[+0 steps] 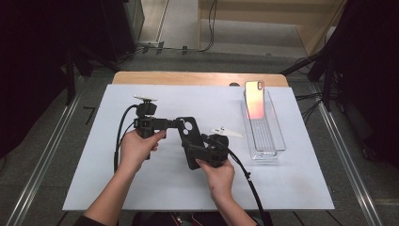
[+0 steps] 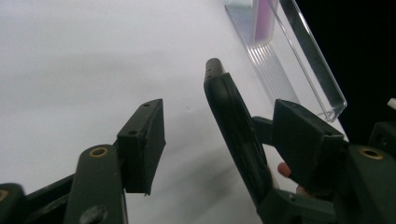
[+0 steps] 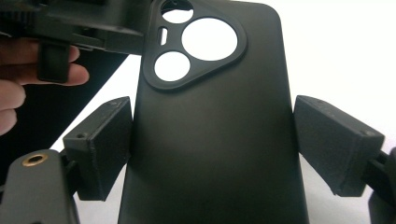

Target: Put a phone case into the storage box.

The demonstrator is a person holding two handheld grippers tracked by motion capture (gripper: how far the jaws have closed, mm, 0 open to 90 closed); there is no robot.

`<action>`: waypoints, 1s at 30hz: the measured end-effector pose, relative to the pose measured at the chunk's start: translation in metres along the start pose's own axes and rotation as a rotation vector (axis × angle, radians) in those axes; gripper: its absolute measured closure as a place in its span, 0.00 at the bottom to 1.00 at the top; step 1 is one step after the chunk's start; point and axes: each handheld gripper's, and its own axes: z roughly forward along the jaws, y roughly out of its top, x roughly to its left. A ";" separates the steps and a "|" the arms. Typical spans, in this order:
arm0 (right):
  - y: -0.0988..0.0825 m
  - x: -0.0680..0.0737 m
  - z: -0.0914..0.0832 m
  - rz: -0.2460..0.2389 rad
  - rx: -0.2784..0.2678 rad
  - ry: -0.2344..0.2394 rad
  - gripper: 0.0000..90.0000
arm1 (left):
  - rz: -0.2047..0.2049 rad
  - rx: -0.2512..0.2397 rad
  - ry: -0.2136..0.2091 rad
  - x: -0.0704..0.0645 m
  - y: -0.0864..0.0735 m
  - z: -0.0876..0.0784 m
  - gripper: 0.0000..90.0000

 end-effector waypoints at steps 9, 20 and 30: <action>-0.002 0.004 0.000 0.005 -0.013 0.014 0.15 | -0.068 -0.004 -0.005 0.001 0.006 0.006 0.50; -0.004 0.007 0.004 0.008 -0.025 0.028 0.15 | -0.110 -0.006 -0.038 0.000 0.005 0.008 0.80; -0.004 0.010 0.005 -0.023 -0.034 0.014 0.14 | -0.128 -0.024 -0.093 -0.002 0.005 0.004 0.86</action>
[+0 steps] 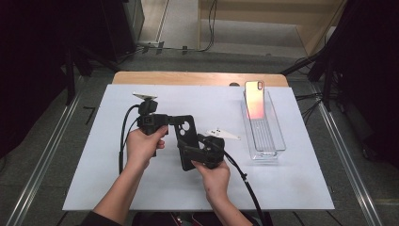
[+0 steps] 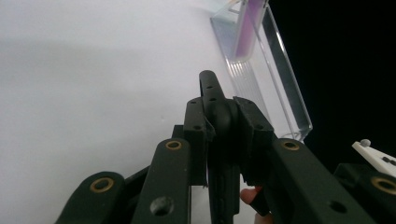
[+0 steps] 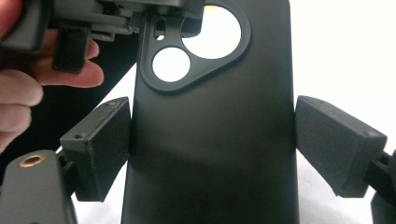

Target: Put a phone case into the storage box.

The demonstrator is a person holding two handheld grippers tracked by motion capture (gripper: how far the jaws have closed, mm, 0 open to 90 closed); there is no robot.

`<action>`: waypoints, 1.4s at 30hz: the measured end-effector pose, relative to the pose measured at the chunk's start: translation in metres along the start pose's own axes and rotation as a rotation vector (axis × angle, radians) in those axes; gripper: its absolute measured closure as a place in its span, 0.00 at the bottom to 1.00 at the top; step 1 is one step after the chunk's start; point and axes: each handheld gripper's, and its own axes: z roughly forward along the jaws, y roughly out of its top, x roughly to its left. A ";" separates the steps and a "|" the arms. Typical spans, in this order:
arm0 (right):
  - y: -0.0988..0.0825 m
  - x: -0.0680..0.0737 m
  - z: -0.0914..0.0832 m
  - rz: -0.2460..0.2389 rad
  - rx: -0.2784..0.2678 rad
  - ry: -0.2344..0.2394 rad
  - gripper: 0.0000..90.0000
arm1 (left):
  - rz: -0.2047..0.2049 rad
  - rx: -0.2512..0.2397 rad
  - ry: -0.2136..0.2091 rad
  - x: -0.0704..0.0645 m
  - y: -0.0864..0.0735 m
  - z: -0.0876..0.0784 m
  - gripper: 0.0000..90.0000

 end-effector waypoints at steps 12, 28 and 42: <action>0.009 0.002 -0.006 -0.078 0.017 0.020 0.07 | -0.042 -0.008 -0.092 -0.001 0.000 -0.005 0.87; 0.021 -0.001 -0.013 -0.117 0.158 0.024 0.00 | 0.079 -0.080 -0.009 -0.012 -0.001 -0.017 0.87; 0.024 -0.011 -0.024 -0.192 0.215 0.000 0.00 | 0.243 -0.206 0.054 -0.016 -0.018 -0.021 0.86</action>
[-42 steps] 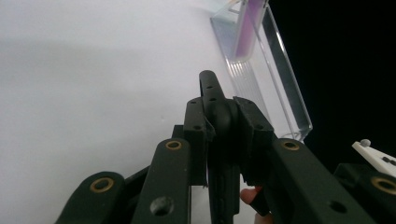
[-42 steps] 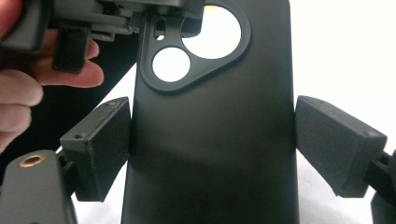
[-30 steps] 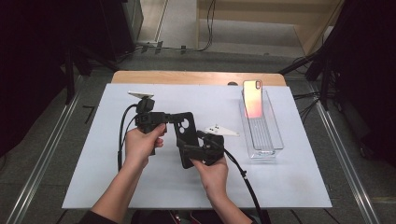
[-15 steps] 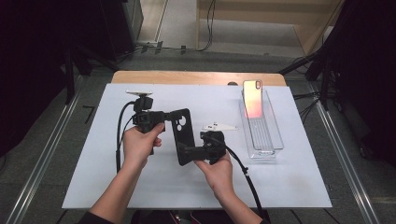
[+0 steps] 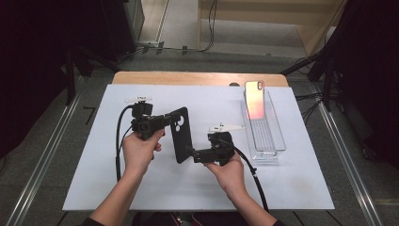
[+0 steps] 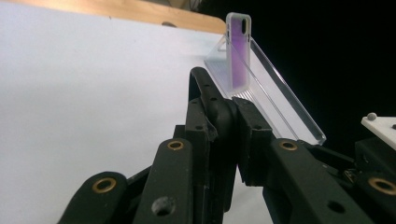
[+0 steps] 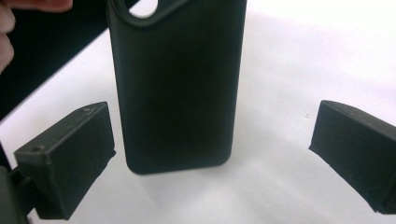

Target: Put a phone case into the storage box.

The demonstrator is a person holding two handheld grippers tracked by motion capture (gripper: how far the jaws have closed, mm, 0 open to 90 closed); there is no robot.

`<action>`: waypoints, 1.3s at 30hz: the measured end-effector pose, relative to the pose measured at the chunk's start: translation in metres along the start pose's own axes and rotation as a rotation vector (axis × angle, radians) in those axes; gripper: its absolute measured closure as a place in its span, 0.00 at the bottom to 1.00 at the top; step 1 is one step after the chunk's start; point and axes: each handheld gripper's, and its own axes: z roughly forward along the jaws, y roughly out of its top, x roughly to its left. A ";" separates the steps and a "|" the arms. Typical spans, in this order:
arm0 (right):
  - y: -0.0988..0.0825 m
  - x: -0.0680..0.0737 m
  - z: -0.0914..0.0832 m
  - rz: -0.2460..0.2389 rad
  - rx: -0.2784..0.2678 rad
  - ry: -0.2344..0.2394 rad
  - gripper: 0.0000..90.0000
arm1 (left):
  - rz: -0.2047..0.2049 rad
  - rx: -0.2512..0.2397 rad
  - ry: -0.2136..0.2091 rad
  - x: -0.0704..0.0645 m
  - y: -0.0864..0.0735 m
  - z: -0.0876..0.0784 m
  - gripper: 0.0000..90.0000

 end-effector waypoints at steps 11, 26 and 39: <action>-0.009 0.000 0.001 -0.060 0.022 0.019 0.00 | 0.106 -0.078 -0.026 -0.007 -0.011 -0.002 0.86; -0.002 -0.003 -0.005 -0.100 -0.020 0.037 0.00 | 0.133 -0.119 -0.101 -0.013 -0.018 -0.002 0.86; 0.015 -0.002 -0.015 -0.102 -0.028 0.033 0.00 | 0.120 -0.089 -0.119 -0.019 -0.021 0.003 0.86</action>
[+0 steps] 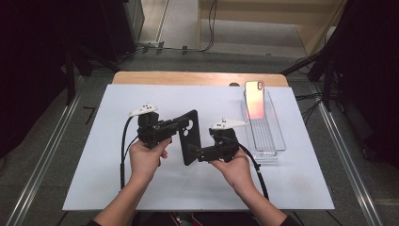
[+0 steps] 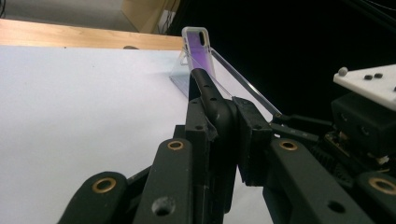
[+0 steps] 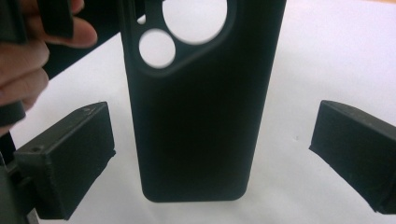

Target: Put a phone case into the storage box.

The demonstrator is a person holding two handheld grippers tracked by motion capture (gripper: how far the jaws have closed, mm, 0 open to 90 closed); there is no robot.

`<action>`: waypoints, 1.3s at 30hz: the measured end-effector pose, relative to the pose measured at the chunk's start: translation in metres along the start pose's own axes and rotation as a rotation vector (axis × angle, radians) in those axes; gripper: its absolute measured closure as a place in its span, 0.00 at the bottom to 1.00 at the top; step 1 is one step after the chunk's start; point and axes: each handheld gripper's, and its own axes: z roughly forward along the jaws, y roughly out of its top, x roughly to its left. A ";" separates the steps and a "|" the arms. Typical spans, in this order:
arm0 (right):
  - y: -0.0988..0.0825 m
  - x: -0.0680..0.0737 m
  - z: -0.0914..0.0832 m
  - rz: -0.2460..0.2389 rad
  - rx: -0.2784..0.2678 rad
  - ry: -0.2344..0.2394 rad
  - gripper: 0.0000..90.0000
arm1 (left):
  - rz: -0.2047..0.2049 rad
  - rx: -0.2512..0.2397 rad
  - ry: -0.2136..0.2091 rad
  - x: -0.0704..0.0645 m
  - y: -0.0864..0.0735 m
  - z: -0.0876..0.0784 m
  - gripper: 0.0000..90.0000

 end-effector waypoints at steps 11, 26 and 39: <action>0.010 0.003 0.000 0.024 -0.007 -0.008 0.00 | -0.006 0.014 -0.006 -0.009 -0.004 0.002 0.86; 0.014 0.005 0.004 0.019 -0.007 -0.025 0.00 | -0.012 0.027 -0.027 -0.019 -0.011 0.005 0.86; 0.013 0.006 0.002 -0.002 -0.032 -0.030 0.12 | -0.020 0.031 -0.036 -0.022 -0.014 0.009 0.86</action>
